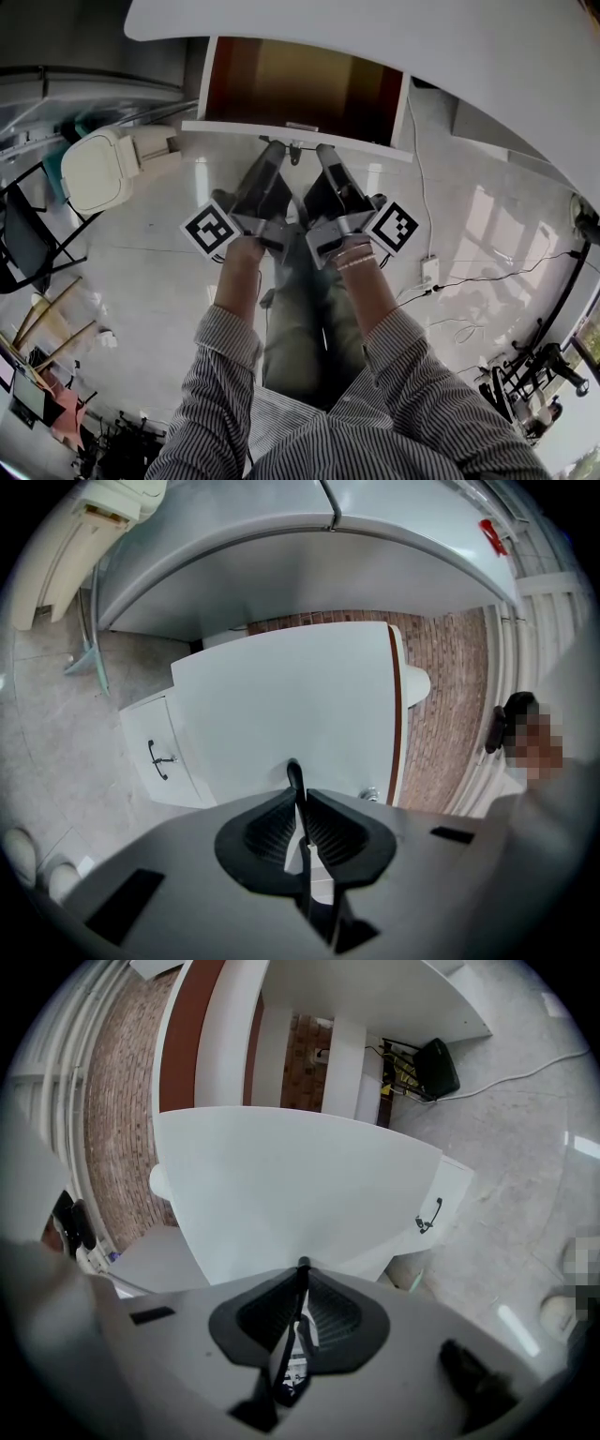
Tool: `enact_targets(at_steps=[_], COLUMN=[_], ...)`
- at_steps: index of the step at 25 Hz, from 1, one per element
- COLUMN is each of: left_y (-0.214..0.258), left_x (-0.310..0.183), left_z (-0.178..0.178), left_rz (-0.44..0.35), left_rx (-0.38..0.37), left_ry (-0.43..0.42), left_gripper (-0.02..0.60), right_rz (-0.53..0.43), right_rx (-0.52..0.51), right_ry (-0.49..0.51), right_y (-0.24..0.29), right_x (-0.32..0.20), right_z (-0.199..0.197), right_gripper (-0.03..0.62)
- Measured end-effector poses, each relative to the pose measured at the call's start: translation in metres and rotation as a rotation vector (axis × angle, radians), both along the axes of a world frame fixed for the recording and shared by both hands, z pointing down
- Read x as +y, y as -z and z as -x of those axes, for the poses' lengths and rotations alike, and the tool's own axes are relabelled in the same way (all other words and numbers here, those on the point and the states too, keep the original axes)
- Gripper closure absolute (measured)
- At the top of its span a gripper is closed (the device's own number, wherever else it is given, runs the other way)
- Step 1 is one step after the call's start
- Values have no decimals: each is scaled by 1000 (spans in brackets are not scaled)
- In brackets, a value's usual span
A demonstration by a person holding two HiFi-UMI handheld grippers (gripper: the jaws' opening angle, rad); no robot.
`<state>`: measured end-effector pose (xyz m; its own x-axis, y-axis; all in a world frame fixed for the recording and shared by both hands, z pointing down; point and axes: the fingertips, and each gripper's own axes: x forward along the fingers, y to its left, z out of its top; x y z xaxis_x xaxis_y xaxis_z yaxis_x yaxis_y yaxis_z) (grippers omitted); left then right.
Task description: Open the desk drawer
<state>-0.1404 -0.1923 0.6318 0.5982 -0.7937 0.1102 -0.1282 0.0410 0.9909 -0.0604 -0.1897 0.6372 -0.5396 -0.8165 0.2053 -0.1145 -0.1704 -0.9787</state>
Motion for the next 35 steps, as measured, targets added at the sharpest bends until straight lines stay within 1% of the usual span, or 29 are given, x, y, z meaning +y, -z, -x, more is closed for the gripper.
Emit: enact_targets(at_steps=[12,18,24,26,31,35], left_y=[-1,-2,-3,-5,-13,-22], left_x=[19,26,28,28,32,35], left_z=[5,5,8,9,7,7], left_rz=[16,13,16,19,55,72], left_rx=[2,2,15,23,4,-12], left_ry=[18,5,33,36,4,-3], left_gripper=[540,539,540,540,538,538], right_rz=[-21,-28,-49,-51,-32,-9], right_rx=[46,35,19,30,82,66], right_ry=[64,64,55,63,110,90], right_y=[0,-1,-2,-2,-10,-17], right_x=[19,26,28,28,33,36], right_z=[5,5,8,9,8,8], right_gripper=[551,551,551,551,551,551])
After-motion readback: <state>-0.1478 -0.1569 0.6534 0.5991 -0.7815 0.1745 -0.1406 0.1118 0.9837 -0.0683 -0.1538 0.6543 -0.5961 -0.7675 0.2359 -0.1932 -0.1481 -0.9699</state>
